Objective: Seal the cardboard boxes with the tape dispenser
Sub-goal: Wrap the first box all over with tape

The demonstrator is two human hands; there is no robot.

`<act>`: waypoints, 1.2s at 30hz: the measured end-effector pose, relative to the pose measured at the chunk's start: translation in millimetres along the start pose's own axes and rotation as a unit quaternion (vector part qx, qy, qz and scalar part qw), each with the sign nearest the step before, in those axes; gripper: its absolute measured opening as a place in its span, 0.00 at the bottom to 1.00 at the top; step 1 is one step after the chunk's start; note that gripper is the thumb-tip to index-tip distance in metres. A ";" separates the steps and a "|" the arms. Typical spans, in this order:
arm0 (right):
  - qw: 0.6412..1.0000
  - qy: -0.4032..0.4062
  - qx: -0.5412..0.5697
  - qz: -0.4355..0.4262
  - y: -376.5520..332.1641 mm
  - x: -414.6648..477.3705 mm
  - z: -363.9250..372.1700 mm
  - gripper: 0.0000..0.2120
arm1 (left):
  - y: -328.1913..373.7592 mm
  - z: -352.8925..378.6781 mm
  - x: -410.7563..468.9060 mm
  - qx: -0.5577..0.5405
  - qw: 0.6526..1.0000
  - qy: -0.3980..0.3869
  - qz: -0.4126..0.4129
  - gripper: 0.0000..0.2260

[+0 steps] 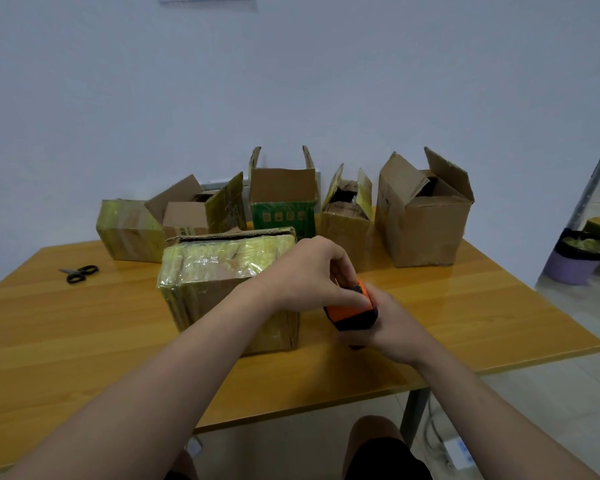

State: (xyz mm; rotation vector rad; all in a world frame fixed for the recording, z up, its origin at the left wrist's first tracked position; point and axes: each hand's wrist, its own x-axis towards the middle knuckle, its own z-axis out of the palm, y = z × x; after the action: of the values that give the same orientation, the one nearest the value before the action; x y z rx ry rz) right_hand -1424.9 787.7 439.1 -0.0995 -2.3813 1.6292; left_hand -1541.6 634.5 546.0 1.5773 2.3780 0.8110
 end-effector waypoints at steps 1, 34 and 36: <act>1.000 0.013 -0.011 -0.013 -1.9 0.7 -1.2 0.35 | 0.5 -5.0 -0.6 -0.022 1.000 -0.001 -0.004 0.12; 0.950 -0.154 0.264 0.063 -153.7 61.2 -69.9 0.30 | -14.7 -163.0 -2.5 -0.378 0.888 0.113 -0.234 0.06; 0.955 -0.160 0.247 0.046 -159.8 70.5 -68.5 0.25 | -26.3 -167.4 -9.6 -0.403 0.874 0.132 -0.238 0.06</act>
State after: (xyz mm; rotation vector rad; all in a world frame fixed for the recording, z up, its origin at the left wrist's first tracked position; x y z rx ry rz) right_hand -1462.4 804.6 622.2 0.1624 -2.1137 2.3899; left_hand -1630.1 561.0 670.7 0.5494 1.9763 1.6576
